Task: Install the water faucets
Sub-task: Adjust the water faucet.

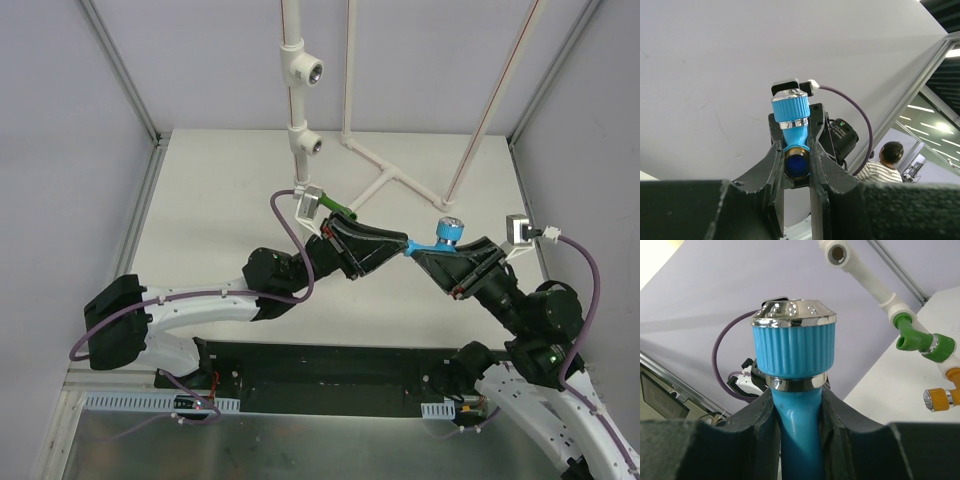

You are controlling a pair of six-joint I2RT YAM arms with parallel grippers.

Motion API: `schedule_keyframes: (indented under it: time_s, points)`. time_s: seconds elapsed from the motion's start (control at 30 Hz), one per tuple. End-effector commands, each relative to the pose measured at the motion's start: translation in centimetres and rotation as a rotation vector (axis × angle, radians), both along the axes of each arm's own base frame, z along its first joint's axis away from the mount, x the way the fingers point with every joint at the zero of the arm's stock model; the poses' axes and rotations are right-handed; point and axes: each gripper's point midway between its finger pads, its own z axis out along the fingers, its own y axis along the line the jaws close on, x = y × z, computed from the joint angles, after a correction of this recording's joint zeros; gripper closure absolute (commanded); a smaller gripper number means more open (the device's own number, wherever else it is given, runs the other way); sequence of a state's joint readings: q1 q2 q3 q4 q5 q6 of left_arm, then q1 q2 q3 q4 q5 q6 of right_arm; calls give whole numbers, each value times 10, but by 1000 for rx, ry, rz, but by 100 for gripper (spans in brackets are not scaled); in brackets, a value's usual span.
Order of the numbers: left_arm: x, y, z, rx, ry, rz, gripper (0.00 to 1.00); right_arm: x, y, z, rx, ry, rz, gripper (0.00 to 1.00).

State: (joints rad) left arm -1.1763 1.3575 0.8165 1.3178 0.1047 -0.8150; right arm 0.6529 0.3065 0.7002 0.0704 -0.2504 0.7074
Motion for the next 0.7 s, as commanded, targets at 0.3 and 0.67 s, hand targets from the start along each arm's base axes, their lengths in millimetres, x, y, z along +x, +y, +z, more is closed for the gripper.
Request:
schedule_keyframes:
  time_s: [0.3,0.67]
  points:
    - [-15,-28,30,2,-105,-139,100,-9,12,3,86,7,117,100]
    - [-14,-32,32,2,-109,-153,100,-11,11,-1,79,11,121,100]
